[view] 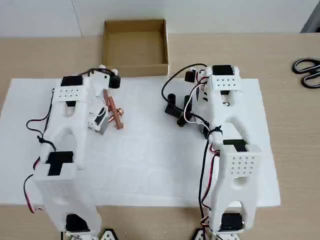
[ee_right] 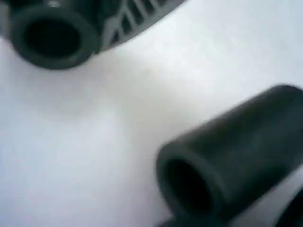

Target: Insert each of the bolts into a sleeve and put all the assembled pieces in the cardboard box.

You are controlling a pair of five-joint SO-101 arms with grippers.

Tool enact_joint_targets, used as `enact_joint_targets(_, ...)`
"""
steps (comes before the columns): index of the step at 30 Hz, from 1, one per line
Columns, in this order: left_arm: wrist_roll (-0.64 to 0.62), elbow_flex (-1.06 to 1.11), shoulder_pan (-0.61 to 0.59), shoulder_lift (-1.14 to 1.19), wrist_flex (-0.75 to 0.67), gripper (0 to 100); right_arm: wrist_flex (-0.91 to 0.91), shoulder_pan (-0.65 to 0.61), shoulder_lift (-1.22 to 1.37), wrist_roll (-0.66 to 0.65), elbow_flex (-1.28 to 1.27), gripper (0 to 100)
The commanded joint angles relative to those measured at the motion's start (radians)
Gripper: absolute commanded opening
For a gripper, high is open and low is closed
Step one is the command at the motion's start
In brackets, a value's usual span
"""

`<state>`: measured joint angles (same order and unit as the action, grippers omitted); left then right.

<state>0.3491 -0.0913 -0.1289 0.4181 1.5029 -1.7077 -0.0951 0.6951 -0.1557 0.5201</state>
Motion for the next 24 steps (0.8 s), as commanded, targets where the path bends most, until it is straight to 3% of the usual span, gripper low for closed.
enact_joint_targets(1,-0.064,-0.076,-0.002,-0.038,-0.023,13,-0.024,-0.001,-0.081,0.002,0.005,0.4)
enact_joint_targets(5,-0.135,-0.156,0.005,-0.077,-0.037,13,-0.024,-0.001,-0.081,0.002,0.005,0.4)
enact_joint_targets(13,-0.313,-0.171,0.005,0.014,-0.210,13,-0.024,-0.001,-0.081,0.000,0.005,0.4)
enact_joint_targets(24,-0.354,-0.285,0.054,0.091,-0.212,13,-0.024,-0.001,-0.081,0.000,0.005,0.4)
